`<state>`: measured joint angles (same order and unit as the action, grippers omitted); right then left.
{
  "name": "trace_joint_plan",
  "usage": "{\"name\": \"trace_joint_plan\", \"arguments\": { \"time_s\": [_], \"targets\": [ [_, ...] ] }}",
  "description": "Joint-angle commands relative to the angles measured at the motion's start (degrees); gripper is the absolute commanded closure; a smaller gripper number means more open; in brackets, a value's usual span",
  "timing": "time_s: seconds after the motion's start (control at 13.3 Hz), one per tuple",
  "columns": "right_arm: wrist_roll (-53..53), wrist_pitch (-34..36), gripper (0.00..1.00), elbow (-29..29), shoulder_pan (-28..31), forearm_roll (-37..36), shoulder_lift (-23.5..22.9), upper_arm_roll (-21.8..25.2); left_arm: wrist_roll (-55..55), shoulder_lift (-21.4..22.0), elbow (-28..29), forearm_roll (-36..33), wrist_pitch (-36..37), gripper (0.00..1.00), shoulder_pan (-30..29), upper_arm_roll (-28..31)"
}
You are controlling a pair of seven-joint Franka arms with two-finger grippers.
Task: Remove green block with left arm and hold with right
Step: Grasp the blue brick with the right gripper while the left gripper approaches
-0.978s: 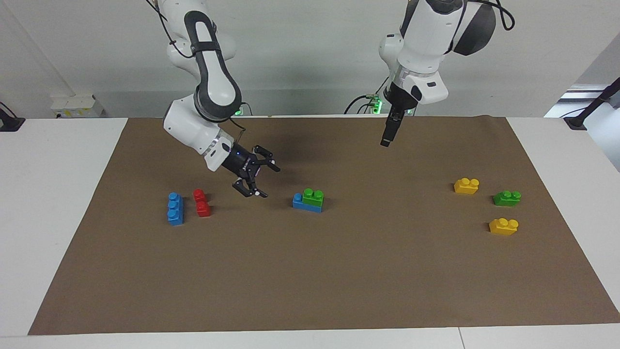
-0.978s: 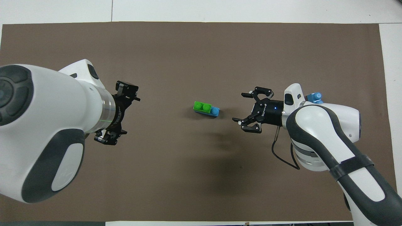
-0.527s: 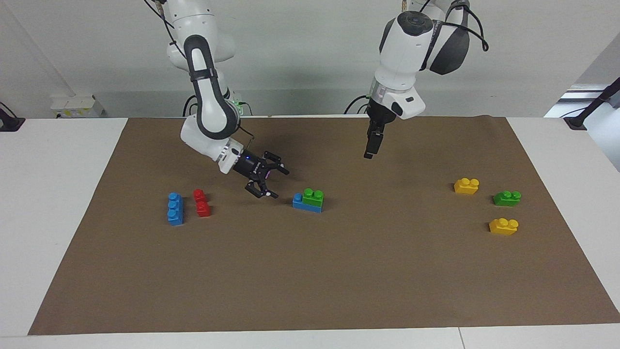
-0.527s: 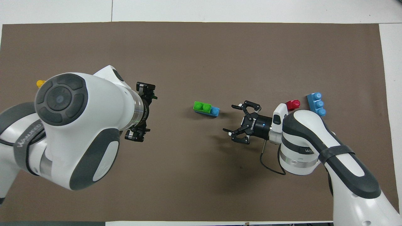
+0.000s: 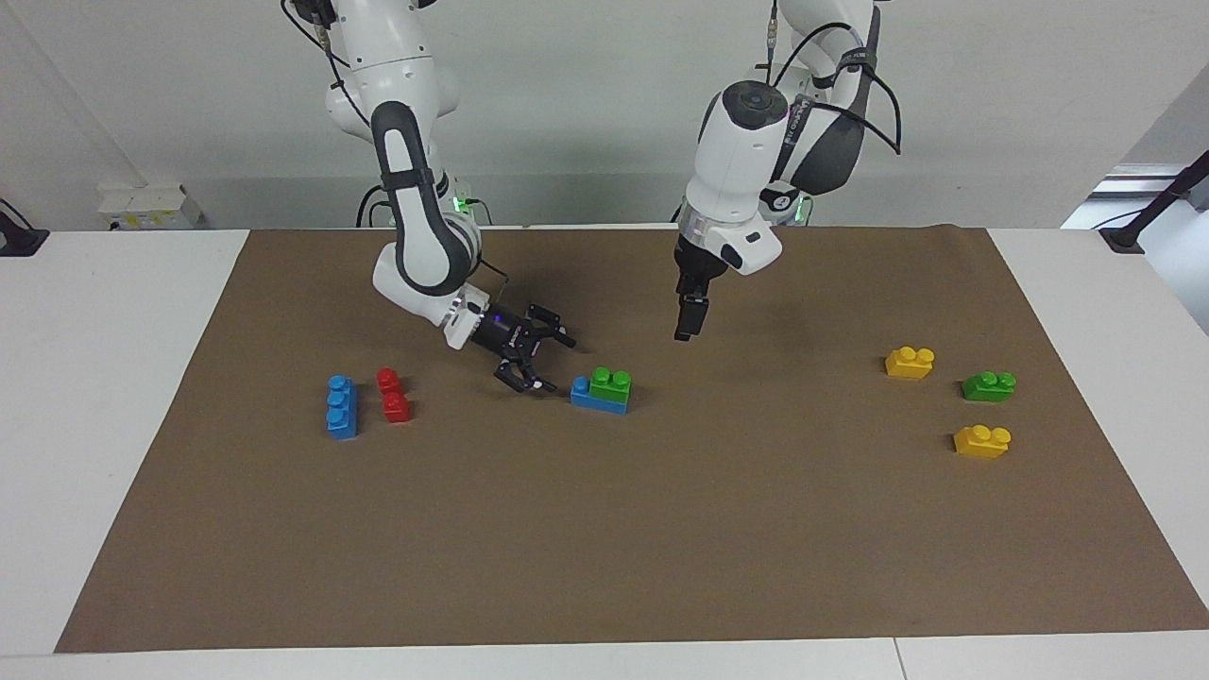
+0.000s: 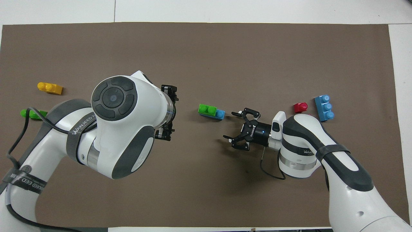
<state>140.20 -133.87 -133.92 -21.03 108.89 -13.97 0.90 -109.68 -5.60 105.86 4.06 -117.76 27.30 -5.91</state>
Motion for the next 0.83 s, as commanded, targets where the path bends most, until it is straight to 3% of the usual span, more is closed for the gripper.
{"name": "trace_joint_plan", "arguments": {
  "time_s": [0.0, 0.53, 0.75],
  "targets": [
    [1.7, -0.3, 0.00, 0.9, 0.2, 1.3, -0.7, 0.2, -1.9, -4.5, -3.7, 0.3, -1.1, 0.00, 1.9, 0.9],
    [1.7, -2.4, 0.00, 6.0, -0.2, 0.6, -3.3, 0.1, -8.2, -7.9, -4.0, 0.2, -5.9, 0.00, 3.3, 0.9],
    [1.6, -5.3, 0.00, 8.9, -0.8, 0.6, -4.4, 0.1, -9.7, -12.6, -7.8, 0.0, -4.9, 0.00, 4.9, 1.0]
  ]
}}
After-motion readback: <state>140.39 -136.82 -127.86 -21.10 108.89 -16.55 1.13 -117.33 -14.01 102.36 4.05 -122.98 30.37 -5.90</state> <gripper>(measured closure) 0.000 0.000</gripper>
